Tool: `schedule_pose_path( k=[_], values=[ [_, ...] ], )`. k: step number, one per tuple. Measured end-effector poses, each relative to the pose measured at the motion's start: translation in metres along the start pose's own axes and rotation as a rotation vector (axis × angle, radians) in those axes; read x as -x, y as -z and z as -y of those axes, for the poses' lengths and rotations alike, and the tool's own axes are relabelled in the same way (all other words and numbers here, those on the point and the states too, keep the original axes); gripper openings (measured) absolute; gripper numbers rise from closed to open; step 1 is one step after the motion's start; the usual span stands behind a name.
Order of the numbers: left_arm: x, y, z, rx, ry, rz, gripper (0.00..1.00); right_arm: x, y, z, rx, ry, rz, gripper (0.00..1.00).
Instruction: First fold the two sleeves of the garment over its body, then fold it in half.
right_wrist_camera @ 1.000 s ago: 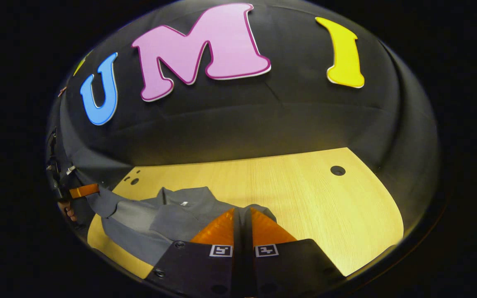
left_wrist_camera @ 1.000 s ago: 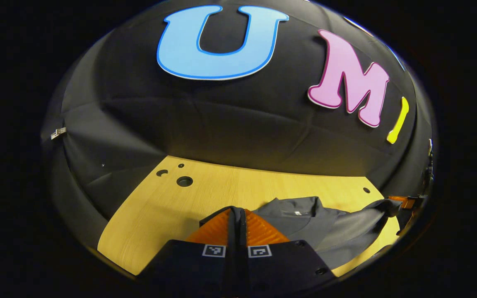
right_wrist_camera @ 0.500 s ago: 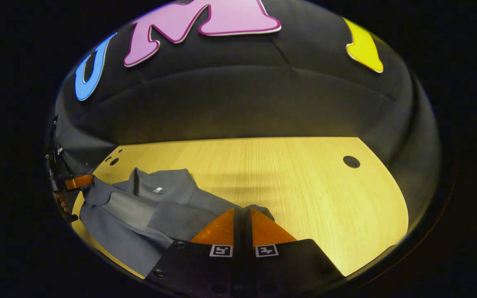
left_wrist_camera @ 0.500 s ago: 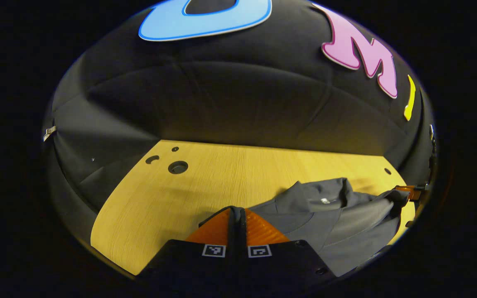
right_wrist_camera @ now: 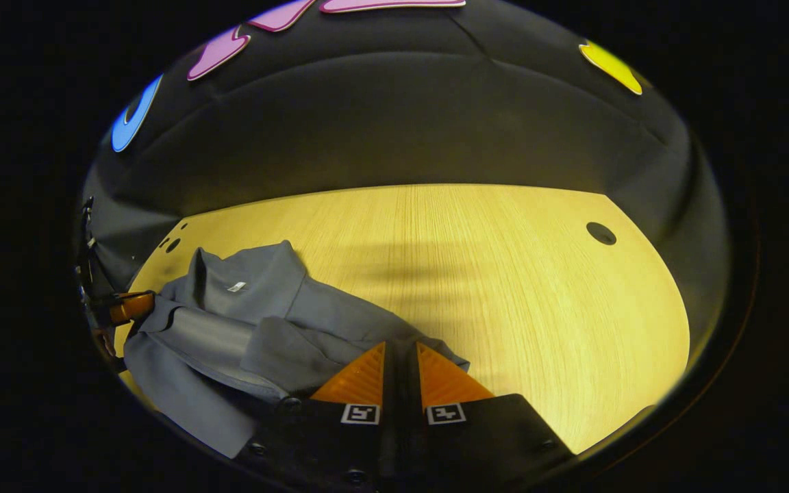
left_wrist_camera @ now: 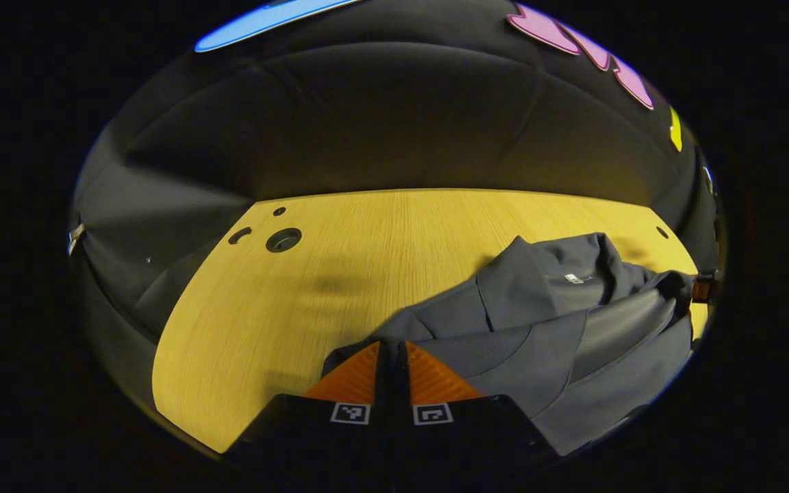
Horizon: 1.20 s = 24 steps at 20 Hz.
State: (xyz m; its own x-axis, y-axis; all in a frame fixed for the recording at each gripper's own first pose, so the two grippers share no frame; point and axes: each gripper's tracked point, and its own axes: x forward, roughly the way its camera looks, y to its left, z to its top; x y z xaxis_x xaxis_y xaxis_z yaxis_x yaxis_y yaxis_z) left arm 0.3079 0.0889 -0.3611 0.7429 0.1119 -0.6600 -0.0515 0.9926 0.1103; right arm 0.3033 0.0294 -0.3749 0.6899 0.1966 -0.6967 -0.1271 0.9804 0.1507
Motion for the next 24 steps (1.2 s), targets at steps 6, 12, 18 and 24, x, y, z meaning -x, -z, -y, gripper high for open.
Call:
schedule_pose_path(
  k=[6,12,18,24],
  values=[
    [0.011,-0.007,-0.005,-0.078,-0.040,0.013,0.53,0.016,0.000,0.003,-0.003,0.019,-0.010,0.60],
    [0.052,-0.022,0.027,-0.234,0.028,0.096,0.98,0.059,-0.011,-0.015,0.046,-0.015,0.026,0.76],
    [0.125,-0.038,0.058,-0.197,0.068,0.214,0.98,0.124,-0.026,-0.045,0.057,-0.051,0.138,0.82],
    [0.213,-0.033,0.066,-0.098,0.094,0.300,0.98,0.197,-0.014,-0.069,0.045,-0.106,0.199,0.83]
  ],
)
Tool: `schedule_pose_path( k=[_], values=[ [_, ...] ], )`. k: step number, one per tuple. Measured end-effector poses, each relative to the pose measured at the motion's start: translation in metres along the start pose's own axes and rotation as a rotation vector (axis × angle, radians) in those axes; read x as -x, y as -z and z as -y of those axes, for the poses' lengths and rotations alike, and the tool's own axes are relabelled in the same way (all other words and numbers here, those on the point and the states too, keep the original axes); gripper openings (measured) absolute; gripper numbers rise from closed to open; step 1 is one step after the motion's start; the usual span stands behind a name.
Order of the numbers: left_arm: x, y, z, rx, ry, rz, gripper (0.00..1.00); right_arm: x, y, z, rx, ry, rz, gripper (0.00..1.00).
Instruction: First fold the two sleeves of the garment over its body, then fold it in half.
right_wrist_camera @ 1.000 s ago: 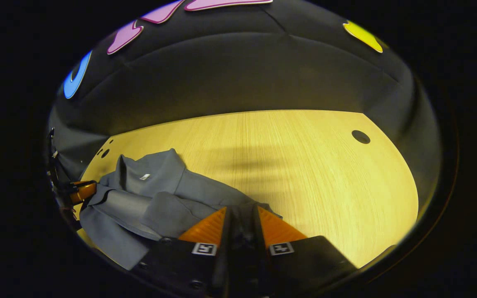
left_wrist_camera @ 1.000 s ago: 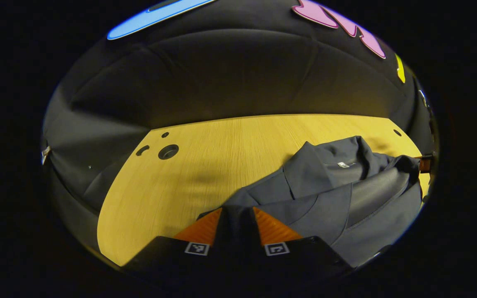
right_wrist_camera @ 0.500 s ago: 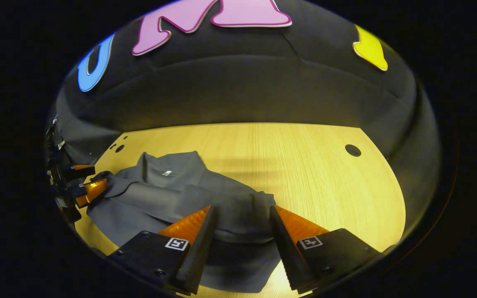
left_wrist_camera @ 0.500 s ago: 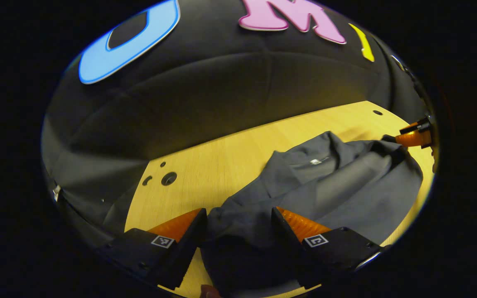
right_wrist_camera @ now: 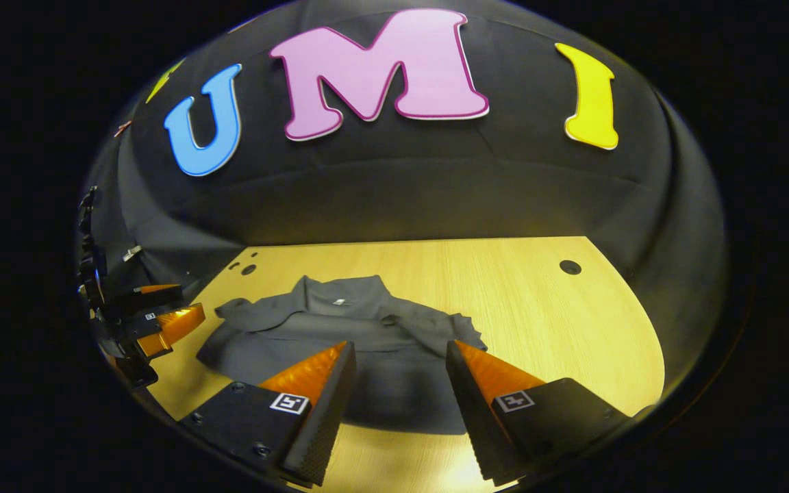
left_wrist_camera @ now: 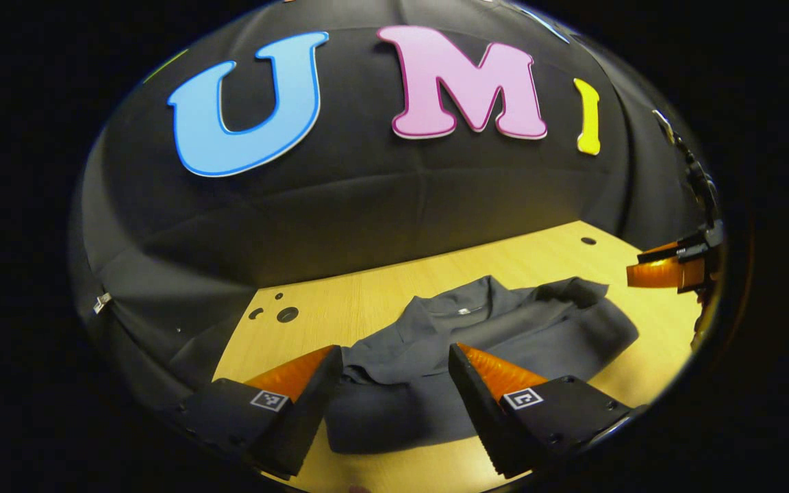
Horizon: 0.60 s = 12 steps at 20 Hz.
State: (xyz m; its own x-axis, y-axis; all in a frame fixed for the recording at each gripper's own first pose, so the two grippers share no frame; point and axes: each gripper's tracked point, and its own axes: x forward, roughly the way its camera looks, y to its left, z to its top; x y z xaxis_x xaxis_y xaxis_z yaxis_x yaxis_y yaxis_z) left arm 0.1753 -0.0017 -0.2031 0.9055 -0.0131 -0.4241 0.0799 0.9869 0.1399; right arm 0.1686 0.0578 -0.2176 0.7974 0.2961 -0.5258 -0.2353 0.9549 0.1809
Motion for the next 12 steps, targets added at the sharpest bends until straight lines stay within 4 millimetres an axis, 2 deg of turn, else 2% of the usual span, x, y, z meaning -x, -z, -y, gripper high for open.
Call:
schedule_pose_path(
  k=[6,9,12],
  values=[
    [0.083,0.007,0.005,0.107,-0.008,0.033,0.98,0.067,0.002,-0.029,-0.019,-0.060,0.052,0.84],
    [0.114,0.020,0.007,0.170,-0.026,0.027,0.98,0.092,0.017,-0.044,-0.070,-0.078,0.049,0.89],
    [0.137,0.042,0.007,0.216,-0.059,0.000,0.98,0.105,0.037,-0.046,-0.061,-0.061,0.044,0.89]
  ],
)
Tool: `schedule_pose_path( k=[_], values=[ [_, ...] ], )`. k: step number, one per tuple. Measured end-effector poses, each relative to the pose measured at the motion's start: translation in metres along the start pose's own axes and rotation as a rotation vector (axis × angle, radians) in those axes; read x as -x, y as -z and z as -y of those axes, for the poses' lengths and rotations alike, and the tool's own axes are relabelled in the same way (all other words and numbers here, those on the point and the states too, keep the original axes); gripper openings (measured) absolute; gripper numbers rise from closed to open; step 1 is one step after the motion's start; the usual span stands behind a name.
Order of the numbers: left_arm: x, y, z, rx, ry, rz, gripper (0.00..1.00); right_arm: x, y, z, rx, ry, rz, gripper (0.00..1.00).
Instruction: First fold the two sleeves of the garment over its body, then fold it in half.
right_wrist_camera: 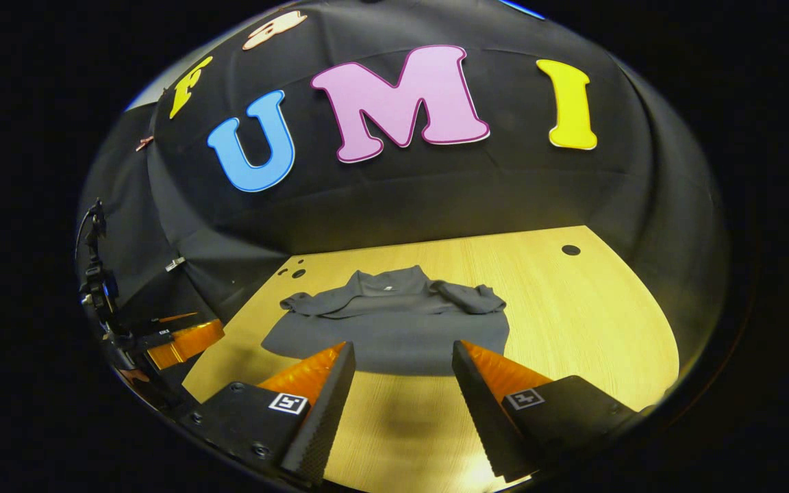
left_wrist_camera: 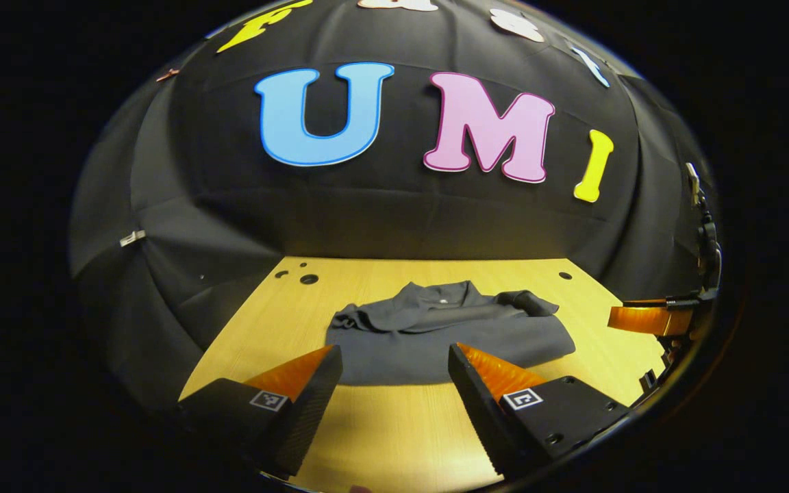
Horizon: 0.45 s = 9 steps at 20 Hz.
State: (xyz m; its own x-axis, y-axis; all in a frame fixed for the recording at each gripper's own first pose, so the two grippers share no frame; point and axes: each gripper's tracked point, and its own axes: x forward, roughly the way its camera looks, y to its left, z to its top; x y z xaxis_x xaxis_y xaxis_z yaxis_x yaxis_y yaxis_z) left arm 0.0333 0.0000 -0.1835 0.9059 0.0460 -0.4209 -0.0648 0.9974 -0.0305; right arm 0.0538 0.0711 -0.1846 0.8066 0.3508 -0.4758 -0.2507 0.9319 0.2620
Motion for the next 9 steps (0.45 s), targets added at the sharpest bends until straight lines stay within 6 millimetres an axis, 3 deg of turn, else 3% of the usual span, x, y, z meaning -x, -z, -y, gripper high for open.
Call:
schedule_pose_path(
  k=[3,9],
  values=[
    [0.010,0.023,-0.005,-0.011,-0.023,-0.051,0.98,0.008,0.018,-0.003,-0.048,-0.010,-0.047,0.89],
    [0.011,0.028,-0.008,-0.022,-0.066,-0.071,0.98,0.001,0.038,0.029,-0.029,0.023,-0.115,0.89]
  ],
)
